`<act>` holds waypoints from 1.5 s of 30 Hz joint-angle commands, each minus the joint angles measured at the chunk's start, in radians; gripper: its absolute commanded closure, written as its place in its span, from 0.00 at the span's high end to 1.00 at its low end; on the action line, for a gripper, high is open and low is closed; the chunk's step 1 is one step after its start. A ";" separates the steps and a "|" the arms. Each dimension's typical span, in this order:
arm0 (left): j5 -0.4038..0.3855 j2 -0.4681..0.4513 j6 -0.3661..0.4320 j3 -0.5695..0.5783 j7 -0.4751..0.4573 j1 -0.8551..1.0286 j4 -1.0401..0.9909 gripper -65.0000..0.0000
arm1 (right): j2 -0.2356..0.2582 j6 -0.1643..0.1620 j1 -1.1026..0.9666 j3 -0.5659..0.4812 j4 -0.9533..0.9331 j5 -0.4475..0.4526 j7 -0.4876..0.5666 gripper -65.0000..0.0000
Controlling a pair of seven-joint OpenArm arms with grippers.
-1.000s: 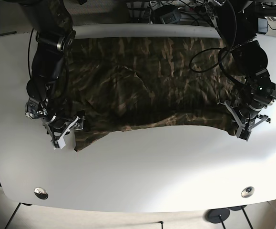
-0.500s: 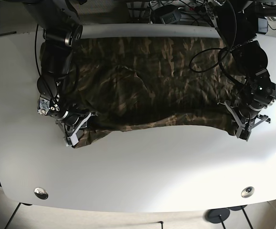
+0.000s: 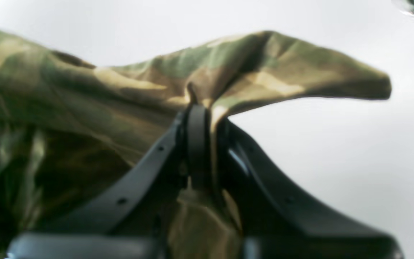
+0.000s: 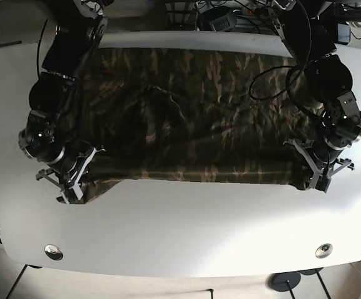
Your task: Fold the T-shirt properly
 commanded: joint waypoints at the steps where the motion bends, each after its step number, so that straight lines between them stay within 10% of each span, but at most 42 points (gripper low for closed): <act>1: -0.028 -0.020 0.004 -0.006 0.013 -0.003 0.032 0.00 | 0.010 -0.003 -0.033 0.004 0.126 -0.004 -0.054 0.03; 14: -0.031 -0.040 0.004 -0.147 0.064 0.212 0.033 0.00 | -0.036 -0.003 -0.373 0.062 0.305 0.025 -0.160 0.07; 24: -0.023 -0.066 0.004 -0.144 0.064 0.299 0.027 0.00 | -0.028 -0.003 -0.494 0.069 0.308 0.160 -0.160 0.69; 28: -0.023 -0.068 0.004 -0.149 0.064 0.299 0.027 0.33 | -0.007 -0.003 -0.490 0.078 0.312 0.217 -0.158 0.75; 32: -0.028 -0.086 0.004 -0.149 0.070 0.299 0.029 0.40 | 0.033 -0.003 -0.482 0.088 0.305 0.453 -0.158 0.75; 38: -0.118 -0.086 0.004 -0.201 0.148 0.302 0.116 0.69 | 0.026 -0.003 -0.431 0.085 0.226 0.461 -0.160 0.75; 45: -0.146 -0.088 0.004 -0.212 0.140 0.365 0.007 0.60 | 0.072 -0.003 -0.370 0.095 0.078 0.449 -0.155 0.76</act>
